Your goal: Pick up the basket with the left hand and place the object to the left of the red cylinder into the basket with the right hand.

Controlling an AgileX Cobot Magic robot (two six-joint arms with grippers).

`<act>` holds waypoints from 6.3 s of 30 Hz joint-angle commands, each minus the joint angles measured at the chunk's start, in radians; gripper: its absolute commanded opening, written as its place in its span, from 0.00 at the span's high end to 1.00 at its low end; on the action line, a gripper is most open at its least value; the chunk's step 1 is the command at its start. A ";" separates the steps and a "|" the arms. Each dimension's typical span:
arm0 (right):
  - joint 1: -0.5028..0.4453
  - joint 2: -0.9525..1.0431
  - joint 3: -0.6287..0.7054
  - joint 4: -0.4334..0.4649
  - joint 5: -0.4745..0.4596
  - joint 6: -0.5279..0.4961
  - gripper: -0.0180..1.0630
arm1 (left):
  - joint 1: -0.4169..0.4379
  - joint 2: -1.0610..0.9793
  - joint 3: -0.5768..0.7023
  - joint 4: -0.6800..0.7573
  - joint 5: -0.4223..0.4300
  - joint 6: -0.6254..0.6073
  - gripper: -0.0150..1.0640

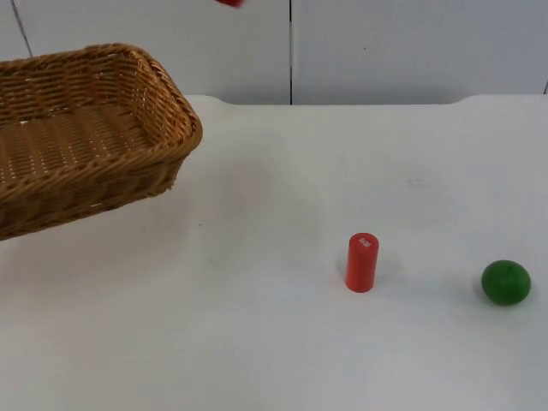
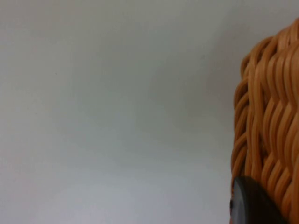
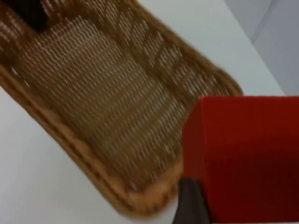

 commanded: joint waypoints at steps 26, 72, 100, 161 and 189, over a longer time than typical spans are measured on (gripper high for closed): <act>0.210 0.482 -0.308 0.020 -0.215 0.097 0.86 | 0.004 -0.004 0.001 -0.036 0.027 -0.004 0.99; -0.041 -0.312 0.390 0.083 -0.339 0.222 0.22 | -0.206 0.292 -0.060 -0.214 -0.172 0.142 0.99; -0.041 -0.583 0.544 0.048 -0.274 0.229 0.22 | -0.365 0.565 -0.268 -0.189 -0.270 0.179 0.73; -0.041 -0.932 0.953 0.013 -0.428 0.300 0.22 | -0.358 -1.064 0.291 -0.090 -0.066 0.202 0.01; -0.041 -1.795 1.244 -0.430 0.012 0.829 0.22 | -0.575 -1.505 0.366 0.274 0.084 -0.199 0.01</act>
